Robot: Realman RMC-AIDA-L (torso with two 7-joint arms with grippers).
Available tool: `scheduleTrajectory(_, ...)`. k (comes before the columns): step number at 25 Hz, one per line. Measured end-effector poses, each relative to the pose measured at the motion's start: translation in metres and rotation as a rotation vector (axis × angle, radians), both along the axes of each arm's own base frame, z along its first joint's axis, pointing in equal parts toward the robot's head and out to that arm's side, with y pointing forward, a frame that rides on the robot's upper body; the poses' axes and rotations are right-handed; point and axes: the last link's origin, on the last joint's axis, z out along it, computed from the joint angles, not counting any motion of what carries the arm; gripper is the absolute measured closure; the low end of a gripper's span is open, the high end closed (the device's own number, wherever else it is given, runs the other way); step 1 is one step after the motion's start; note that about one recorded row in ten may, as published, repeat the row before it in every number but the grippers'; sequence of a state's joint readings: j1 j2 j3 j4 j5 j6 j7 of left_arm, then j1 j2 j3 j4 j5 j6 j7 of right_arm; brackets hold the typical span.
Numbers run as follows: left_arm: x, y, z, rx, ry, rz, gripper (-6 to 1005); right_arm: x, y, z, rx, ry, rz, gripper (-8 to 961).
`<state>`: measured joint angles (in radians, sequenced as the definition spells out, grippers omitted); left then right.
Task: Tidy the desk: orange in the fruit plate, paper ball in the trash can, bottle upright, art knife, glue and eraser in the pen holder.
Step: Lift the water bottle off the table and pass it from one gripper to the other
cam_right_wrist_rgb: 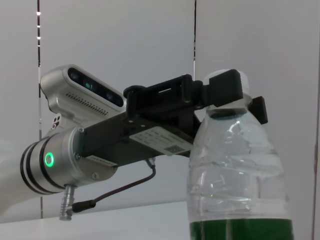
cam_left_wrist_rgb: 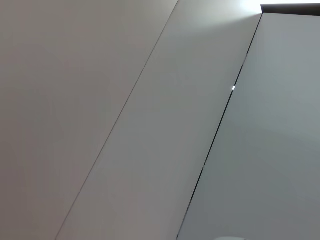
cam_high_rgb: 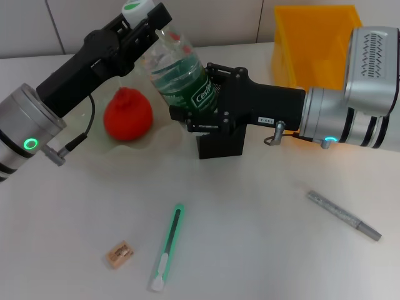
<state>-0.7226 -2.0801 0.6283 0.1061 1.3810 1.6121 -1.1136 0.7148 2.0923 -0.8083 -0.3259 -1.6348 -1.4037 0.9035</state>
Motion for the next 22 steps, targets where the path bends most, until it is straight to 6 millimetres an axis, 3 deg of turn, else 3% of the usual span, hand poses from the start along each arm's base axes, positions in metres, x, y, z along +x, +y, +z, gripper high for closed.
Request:
scheduleTrajectory(4,0.0005,0.0001,-0.0003,-0.001,0.001,-0.002,554,0.0,-0.0001,-0.0002,-0.001,0.0,0.0,187)
scheduleTrajectory(22,-0.0005,-0.0014,0.0003,-0.001,-0.004,-0.003,554,-0.0022,-0.0018,-0.0015,-0.018,0.003,0.01,187)
